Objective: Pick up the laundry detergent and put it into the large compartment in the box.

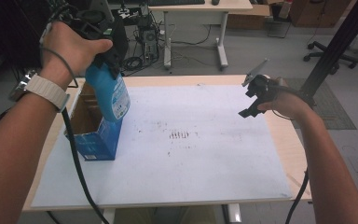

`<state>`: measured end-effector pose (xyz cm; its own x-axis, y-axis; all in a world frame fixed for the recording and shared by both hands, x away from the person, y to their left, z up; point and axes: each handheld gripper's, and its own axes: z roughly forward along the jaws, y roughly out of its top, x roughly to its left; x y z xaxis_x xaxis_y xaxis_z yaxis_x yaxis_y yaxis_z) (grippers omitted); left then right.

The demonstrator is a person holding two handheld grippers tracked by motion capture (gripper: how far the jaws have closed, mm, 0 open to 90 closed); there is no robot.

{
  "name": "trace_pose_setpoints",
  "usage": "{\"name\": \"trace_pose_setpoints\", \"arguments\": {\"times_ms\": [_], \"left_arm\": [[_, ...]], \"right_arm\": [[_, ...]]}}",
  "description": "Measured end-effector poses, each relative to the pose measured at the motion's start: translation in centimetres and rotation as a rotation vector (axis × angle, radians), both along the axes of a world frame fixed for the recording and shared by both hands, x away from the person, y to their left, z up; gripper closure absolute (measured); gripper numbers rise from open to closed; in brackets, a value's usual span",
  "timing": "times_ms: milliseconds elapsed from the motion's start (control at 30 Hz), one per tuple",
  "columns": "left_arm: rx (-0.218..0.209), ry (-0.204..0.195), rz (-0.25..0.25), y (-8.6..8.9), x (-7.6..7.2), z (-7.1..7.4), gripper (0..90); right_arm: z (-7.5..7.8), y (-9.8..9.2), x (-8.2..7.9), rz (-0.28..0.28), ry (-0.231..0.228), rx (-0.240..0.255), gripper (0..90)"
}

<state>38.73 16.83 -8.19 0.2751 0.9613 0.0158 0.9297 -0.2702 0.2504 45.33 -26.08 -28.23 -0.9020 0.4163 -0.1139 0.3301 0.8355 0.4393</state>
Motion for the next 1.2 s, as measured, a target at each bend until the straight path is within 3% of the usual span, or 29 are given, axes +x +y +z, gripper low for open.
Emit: {"name": "trace_pose_setpoints", "arguments": {"times_ms": [333, 1200], "left_arm": [[-0.017, -0.010, 0.042, 1.5, 0.1, 0.5, 37.2], [0.027, -0.051, 0.159, 5.3, 0.4, 0.7, 37.3]], "right_arm": [[0.0, 0.2, 0.0, 0.004, -0.001, -0.006, 9.8], [-0.4, -0.1, 0.2, -0.002, 0.008, -0.013, 9.8]]}}
